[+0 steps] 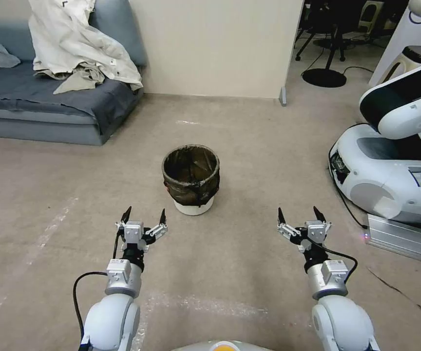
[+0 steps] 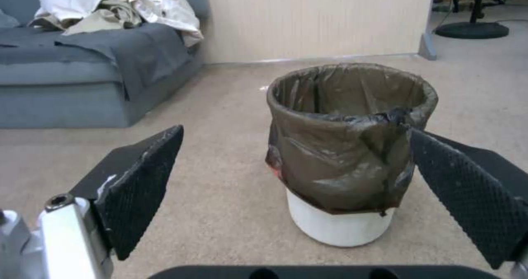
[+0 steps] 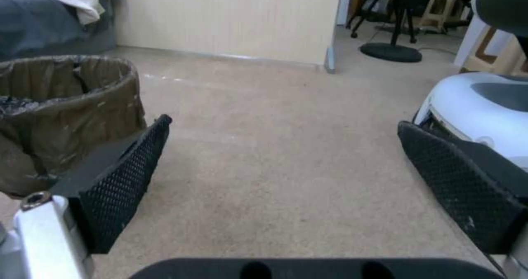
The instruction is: Pick up the trash can from the floor.
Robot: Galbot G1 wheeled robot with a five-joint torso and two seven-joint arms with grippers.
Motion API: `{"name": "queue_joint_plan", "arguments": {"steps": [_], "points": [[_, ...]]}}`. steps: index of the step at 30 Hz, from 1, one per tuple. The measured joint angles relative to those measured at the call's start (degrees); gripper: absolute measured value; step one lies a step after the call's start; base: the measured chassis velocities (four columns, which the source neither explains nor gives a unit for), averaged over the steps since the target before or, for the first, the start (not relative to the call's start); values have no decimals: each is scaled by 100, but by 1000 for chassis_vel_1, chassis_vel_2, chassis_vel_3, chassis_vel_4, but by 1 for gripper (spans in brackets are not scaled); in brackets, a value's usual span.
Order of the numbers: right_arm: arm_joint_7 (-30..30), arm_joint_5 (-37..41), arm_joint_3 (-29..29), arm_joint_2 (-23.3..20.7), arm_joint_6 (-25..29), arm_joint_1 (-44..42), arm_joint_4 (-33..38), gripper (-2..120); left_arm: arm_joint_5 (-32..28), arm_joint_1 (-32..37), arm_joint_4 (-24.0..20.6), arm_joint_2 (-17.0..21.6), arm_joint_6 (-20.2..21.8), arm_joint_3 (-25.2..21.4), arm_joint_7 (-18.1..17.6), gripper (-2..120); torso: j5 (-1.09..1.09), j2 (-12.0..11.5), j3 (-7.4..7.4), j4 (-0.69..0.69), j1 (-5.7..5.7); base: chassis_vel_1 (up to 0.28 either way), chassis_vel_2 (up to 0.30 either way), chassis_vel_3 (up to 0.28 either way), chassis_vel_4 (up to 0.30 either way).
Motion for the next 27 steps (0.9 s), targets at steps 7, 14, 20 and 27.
{"name": "queue_joint_plan", "arguments": {"steps": [7,14,20,27], "points": [[0,0,0,0,0,0,0,100,0,0,0,0,0,0,0,100,0,0,0,0,0,0,0,0,0],[0,0,0,0,0,0,0,100,0,0,0,0,0,0,0,100,0,0,0,0,0,0,0,0,0],[0,0,0,0,0,0,0,100,0,0,0,0,0,0,0,100,0,0,0,0,0,0,0,0,0],[-21,33,65,18,-60,-25,117,100,-34,-18,-61,-3,48,12,0,100,4,0,0,0,0,0,0,0,0]]}}
